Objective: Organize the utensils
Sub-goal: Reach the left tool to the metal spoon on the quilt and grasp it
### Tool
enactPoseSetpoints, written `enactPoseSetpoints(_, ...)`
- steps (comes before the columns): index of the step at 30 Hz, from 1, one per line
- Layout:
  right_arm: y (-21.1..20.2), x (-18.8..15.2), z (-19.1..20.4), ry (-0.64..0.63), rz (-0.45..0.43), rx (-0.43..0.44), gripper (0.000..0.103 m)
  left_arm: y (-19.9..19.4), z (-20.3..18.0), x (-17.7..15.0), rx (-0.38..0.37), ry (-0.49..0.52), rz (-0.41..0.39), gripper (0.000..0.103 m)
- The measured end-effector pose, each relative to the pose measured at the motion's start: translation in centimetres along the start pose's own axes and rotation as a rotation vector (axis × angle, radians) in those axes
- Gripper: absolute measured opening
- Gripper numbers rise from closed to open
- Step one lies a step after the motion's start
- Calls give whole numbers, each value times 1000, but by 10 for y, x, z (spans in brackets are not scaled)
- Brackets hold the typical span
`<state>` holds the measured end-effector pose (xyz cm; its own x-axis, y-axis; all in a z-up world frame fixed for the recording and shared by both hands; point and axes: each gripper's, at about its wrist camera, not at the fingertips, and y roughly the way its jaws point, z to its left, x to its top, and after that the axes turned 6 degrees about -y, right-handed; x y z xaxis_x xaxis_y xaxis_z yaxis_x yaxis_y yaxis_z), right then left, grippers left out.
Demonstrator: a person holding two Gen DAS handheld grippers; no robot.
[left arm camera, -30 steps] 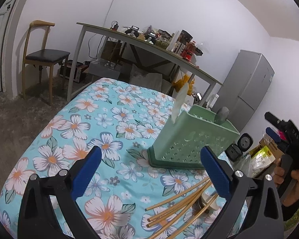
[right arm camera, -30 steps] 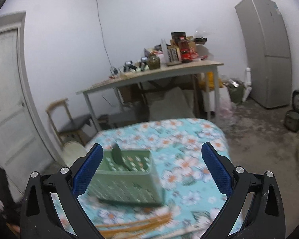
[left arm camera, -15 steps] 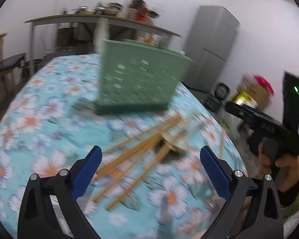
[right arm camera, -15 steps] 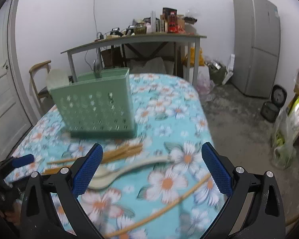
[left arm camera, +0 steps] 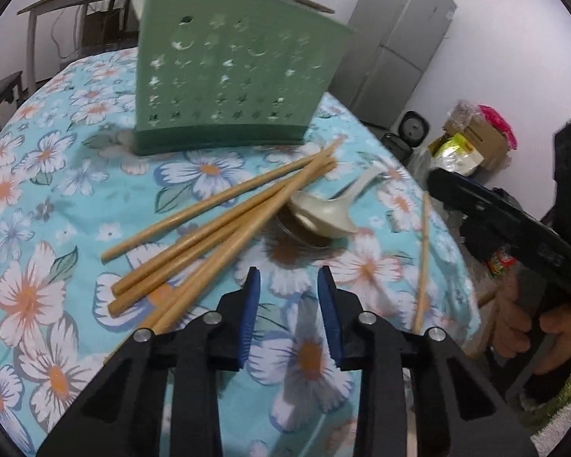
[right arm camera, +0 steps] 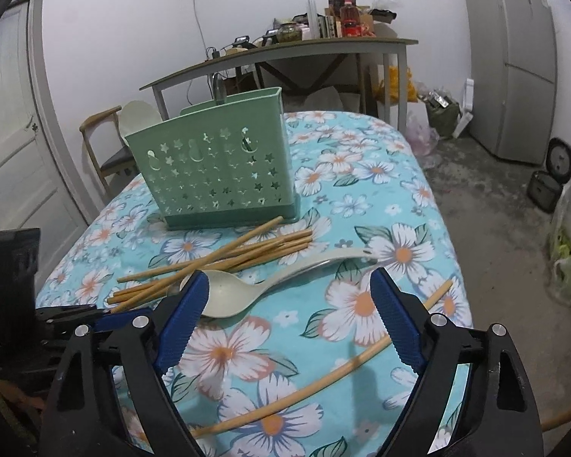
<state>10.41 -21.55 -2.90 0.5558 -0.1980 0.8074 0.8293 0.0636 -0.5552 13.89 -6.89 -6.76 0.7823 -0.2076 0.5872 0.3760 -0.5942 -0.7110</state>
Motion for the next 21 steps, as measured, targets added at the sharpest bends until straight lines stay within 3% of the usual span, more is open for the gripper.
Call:
enactPoseSetpoints(8,-9,-12,-9,4,24,8,69,-4,10,12,41,-42,-57,30)
enactPoseSetpoints(16,-8,-38,-33,111,109,38,57,-9,-3,6,13,-20,-84,30)
enactPoseSetpoints(21,-5,-40,-39,134,107,69,55,-5,-9,5,-8,-28,-76,30)
